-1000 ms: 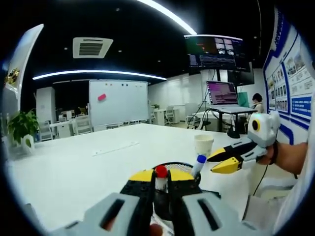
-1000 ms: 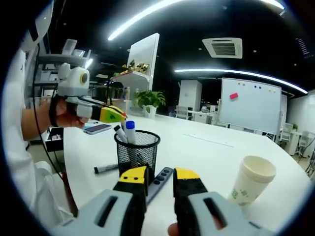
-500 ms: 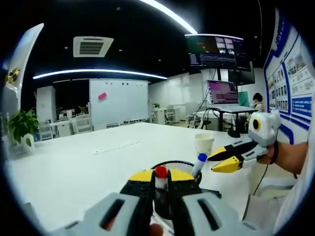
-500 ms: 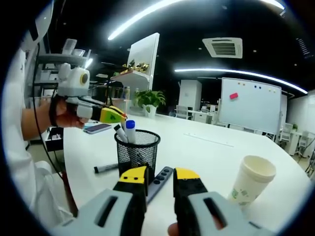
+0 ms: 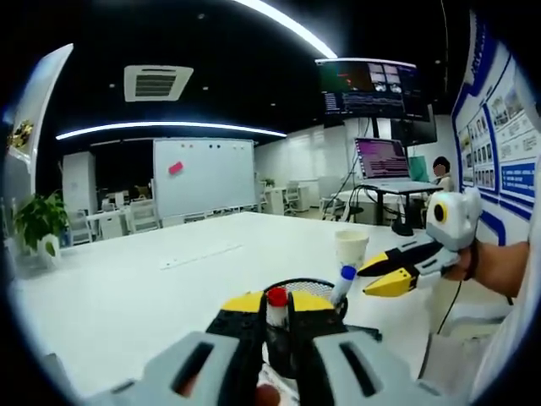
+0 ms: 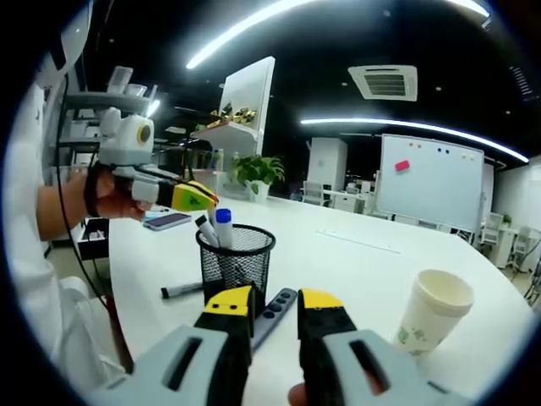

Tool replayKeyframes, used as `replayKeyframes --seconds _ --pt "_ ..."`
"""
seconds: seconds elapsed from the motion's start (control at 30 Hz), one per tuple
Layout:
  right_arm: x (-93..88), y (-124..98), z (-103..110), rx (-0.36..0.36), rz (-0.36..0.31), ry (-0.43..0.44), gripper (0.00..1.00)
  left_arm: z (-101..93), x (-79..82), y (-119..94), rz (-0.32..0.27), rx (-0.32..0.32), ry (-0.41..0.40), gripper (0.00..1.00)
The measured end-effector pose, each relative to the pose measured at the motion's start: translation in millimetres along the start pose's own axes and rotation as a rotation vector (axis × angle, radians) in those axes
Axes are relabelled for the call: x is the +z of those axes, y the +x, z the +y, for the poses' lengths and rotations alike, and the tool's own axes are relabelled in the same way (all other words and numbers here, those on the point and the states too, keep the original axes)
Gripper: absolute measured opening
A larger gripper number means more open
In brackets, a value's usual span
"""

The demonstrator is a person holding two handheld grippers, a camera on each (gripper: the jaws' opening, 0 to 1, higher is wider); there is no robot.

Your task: Place the scattered laser pointers and whiteboard markers into the pen holder and stack the scattered paper cups together

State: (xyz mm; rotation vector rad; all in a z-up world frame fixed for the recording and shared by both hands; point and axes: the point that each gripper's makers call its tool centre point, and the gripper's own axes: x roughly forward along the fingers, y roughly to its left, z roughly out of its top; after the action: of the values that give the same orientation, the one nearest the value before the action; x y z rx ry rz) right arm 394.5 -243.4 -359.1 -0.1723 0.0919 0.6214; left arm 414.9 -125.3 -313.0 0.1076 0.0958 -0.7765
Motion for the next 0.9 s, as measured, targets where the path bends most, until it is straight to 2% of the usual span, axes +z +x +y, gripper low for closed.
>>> replayKeyframes --seconds 0.13,0.3,0.4,0.67,0.9 --pt "0.7 0.7 -0.1 0.001 0.0 -0.002 0.2 0.3 -1.2 -0.2 0.008 -0.001 0.006 0.22" --pt "0.6 1.0 0.3 0.003 0.002 -0.004 0.2 0.5 -1.9 -0.3 0.01 0.0 0.005 0.24" --pt "0.6 0.8 0.3 0.004 0.004 -0.007 0.2 1.3 -1.0 -0.4 0.009 0.006 0.01 0.3" --pt "0.6 0.8 1.2 0.004 0.003 -0.007 0.2 1.5 1.3 -2.0 0.001 0.006 0.01 0.37" --pt "0.5 0.6 1.7 0.004 0.003 -0.006 0.2 3.8 7.5 -4.3 -0.028 0.016 -0.005 0.46"
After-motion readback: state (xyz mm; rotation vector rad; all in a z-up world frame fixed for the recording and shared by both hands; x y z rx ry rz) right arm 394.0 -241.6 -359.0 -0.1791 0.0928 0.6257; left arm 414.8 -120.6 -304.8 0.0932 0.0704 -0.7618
